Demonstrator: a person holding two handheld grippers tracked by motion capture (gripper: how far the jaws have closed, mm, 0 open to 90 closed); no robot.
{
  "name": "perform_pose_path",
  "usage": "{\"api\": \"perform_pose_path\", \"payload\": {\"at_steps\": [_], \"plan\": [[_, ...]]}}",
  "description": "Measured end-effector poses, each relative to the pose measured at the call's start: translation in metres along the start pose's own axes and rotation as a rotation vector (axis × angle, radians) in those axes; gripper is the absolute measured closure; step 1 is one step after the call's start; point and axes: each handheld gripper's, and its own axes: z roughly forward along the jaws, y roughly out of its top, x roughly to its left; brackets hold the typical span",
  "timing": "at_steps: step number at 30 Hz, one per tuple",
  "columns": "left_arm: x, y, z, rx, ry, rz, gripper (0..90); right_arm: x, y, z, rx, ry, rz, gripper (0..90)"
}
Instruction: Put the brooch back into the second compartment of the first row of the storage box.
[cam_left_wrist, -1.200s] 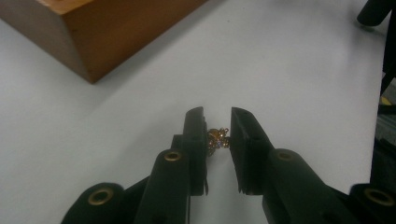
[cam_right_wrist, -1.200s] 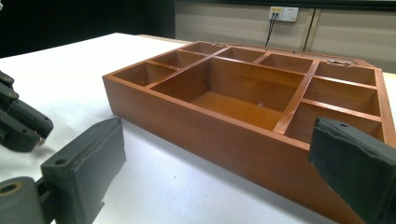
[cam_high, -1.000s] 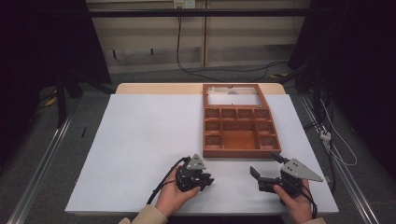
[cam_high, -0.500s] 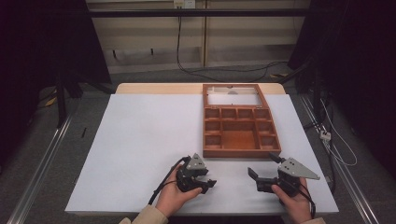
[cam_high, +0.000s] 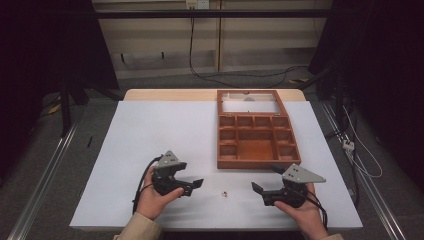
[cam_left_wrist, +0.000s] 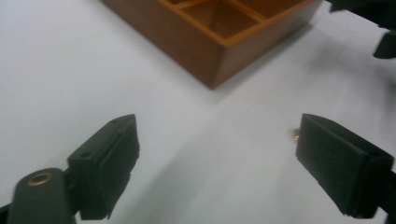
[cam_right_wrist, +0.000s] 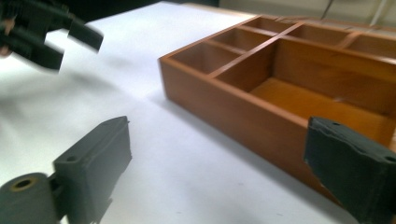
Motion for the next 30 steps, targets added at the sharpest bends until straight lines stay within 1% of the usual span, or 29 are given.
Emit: {"api": "perform_pose_path", "payload": {"at_steps": [1, 2, 3, 4, 5, 6, 7, 8, 9, 11, 13, 16, 17, 18, 20, 22, 24, 26, 28, 30], "plan": [[0.01, -0.003, -0.009, -0.019, 0.03, -0.011, 9.2, 0.004, 0.002, 0.006, 0.021, 0.047, 0.001, 18.0], [0.01, -0.003, -0.009, -0.019, 0.03, -0.011, 7.1, 0.005, 0.002, 0.008, 0.028, 0.06, 0.002, 19.7], [0.014, -0.004, -0.013, -0.022, 0.038, -0.008, 5.5, 0.007, 0.003, 0.01, 0.038, 0.078, 0.004, 22.7], [0.021, -0.007, -0.02, -0.019, 0.064, 0.005, 5.4, 0.009, 0.004, 0.013, 0.049, 0.095, 0.003, 26.5], [0.023, -0.009, -0.022, -0.021, 0.071, 0.003, 5.4, 0.011, 0.005, 0.015, 0.053, 0.109, 0.008, 28.3], [0.023, -0.009, -0.022, -0.021, 0.071, 0.003, 5.4, 0.011, 0.005, 0.015, 0.053, 0.109, 0.008, 28.3], [0.025, -0.01, -0.025, -0.022, 0.076, -0.005, 5.4, 0.013, 0.005, 0.018, 0.061, 0.123, 0.01, 29.8], [0.028, -0.012, -0.028, -0.025, 0.073, -0.003, 5.4, 0.015, 0.006, 0.02, 0.073, 0.133, 0.018, 31.4], [0.03, -0.014, -0.03, -0.021, 0.071, 0.007, 5.4, 0.017, 0.007, 0.024, 0.081, 0.143, 0.016, 33.0], [0.034, -0.017, -0.035, -0.025, 0.07, 0.002, 5.4, 0.021, 0.008, 0.029, 0.1, 0.165, 0.017, 37.3], [0.037, -0.019, -0.038, -0.018, 0.081, 0.004, 5.3, 0.025, 0.009, 0.034, 0.118, 0.185, 0.016, 40.7], [0.043, -0.022, -0.042, -0.014, 0.096, 0.004, 5.4, 0.031, 0.011, 0.041, 0.142, 0.22, 0.011, 49.1], [0.043, -0.023, -0.043, -0.016, 0.1, -0.004, 5.4, 0.032, 0.011, 0.043, 0.147, 0.229, 0.01, 50.7], [0.045, -0.024, -0.044, -0.021, 0.096, -0.005, 5.4, 0.034, 0.012, 0.045, 0.151, 0.239, 0.014, 53.8], [0.047, -0.026, -0.045, -0.019, 0.101, -0.007, 5.3, 0.037, 0.013, 0.049, 0.164, 0.259, 0.01, 59.4], [0.049, -0.027, -0.046, -0.02, 0.102, -0.013, 5.4, 0.04, 0.013, 0.053, 0.182, 0.27, 0.015, 63.7], [0.05, -0.027, -0.047, -0.023, 0.106, -0.018, 5.4, 0.042, 0.012, 0.057, 0.201, 0.283, 0.017, 66.5], [0.05, -0.027, -0.047, -0.023, 0.104, -0.016, 5.4, 0.043, 0.012, 0.06, 0.229, 0.3, 0.021, 68.0], [0.05, -0.027, -0.046, -0.018, 0.101, -0.01, 5.3, 0.045, 0.011, 0.062, 0.256, 0.311, 0.013, 70.2], [0.05, -0.027, -0.046, -0.017, 0.098, -0.01, 5.3, 0.046, 0.01, 0.063, 0.264, 0.317, 0.017, 71.7]]}}
